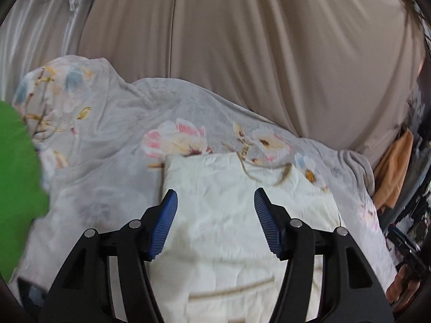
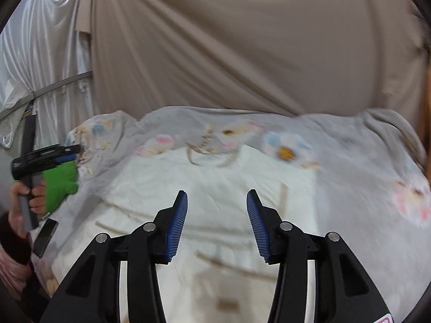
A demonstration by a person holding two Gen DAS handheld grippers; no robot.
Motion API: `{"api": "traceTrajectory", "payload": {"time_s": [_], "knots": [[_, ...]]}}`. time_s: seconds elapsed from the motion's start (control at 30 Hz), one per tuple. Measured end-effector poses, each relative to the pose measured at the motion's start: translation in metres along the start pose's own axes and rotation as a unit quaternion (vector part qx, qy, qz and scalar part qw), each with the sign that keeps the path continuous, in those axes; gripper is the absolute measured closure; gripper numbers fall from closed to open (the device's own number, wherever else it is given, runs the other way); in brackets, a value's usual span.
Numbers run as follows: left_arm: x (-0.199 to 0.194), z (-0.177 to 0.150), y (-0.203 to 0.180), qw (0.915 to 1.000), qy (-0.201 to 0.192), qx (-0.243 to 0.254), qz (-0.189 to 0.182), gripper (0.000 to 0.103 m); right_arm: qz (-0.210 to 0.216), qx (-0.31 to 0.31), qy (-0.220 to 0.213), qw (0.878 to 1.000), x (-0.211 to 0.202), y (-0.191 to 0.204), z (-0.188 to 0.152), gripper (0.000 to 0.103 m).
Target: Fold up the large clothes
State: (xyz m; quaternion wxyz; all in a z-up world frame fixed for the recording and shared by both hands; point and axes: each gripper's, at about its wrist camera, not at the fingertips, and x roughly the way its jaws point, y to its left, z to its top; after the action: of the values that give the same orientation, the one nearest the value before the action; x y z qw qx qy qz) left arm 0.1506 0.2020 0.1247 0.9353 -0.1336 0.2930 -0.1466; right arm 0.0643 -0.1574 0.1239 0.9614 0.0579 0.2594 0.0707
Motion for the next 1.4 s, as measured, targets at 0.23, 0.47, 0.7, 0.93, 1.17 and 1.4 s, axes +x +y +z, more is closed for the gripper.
{"api": "traceTrajectory", "payload": {"time_s": [0.23, 0.47, 0.7, 0.93, 1.17, 1.4], "knots": [[0.126, 0.037, 0.008, 0.9974, 0.039, -0.041, 0.046, 0.046, 0.071, 0.023, 0.071, 0.995, 0.181, 0.036, 0.08, 0.053], [0.21, 0.021, 0.035, 0.9913, 0.093, -0.044, 0.083, 0.046, 0.068, 0.057, 0.152, 0.984, 0.34, 0.058, 0.091, 0.052], [0.244, -0.008, 0.059, 0.9862, 0.104, -0.03, 0.126, 0.036, 0.077, -0.048, 0.221, 0.971, 0.41, 0.098, 0.06, 0.096], [0.249, -0.012, 0.062, 0.9835, 0.112, -0.039, 0.137, 0.031, -0.01, 0.063, 0.206, 0.977, 0.418, 0.029, 0.058, 0.103], [0.214, 0.006, 0.039, 0.9883, 0.069, -0.014, 0.136, 0.033, -0.038, 0.069, 0.114, 0.99, 0.298, -0.033, 0.059, 0.093], [0.205, 0.044, -0.101, 0.9942, 0.071, 0.059, -0.055, 0.025, -0.097, 0.155, 0.12, 0.976, 0.228, -0.149, 0.023, 0.074]]}}
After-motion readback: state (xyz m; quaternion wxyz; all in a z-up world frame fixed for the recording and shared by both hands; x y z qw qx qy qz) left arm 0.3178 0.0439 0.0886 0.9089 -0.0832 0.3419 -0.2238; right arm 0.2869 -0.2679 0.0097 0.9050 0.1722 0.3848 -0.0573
